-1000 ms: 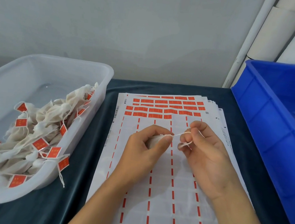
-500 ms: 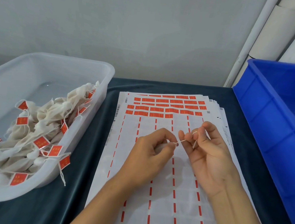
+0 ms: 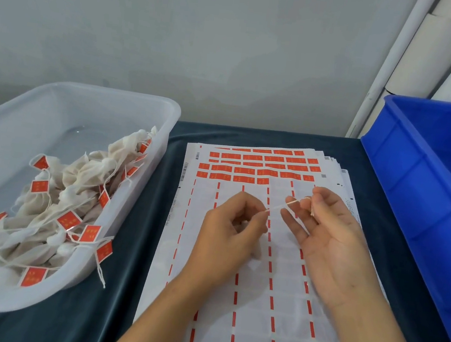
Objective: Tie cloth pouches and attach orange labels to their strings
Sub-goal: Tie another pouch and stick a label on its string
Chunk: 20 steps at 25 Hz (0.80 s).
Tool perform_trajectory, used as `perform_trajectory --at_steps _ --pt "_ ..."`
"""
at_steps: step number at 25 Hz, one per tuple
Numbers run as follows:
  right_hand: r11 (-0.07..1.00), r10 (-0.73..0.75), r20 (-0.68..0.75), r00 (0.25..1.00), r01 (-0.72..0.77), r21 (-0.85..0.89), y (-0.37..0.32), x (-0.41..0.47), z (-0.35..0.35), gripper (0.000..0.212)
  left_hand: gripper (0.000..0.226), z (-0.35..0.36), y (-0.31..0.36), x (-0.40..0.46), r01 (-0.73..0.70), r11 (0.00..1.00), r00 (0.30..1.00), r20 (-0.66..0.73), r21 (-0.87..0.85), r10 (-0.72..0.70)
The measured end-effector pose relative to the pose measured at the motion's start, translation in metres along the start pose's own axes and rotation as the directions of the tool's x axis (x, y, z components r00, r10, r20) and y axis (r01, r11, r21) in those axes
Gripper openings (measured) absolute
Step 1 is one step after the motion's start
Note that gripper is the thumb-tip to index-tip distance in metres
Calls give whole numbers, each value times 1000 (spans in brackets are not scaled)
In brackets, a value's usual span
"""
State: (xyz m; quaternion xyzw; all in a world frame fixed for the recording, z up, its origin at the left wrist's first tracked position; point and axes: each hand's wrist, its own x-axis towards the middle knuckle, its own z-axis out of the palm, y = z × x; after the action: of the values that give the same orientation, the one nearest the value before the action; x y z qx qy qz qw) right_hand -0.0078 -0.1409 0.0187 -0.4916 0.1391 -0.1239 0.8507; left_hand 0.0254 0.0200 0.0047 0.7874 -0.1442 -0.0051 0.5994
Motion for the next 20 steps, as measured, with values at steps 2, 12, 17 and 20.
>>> perform_trajectory --at_steps 2,12,17,20 --pt "985 -74 -46 996 66 -158 2 0 4 12 13 -3 2 1 27 997 998 -50 -68 -31" --pt "40 -322 40 946 56 -998 0 44 30 26 16 12 5 -2 226 968 960 -142 -108 -240" --pt "-152 -343 41 939 -12 -988 37 55 42 51 17 14 1 -4 171 981 959 -213 -89 -187" --pt "-152 -373 111 921 57 -987 42 56 34 55 15 14 -2 -2 179 979 946 -257 -97 -199"
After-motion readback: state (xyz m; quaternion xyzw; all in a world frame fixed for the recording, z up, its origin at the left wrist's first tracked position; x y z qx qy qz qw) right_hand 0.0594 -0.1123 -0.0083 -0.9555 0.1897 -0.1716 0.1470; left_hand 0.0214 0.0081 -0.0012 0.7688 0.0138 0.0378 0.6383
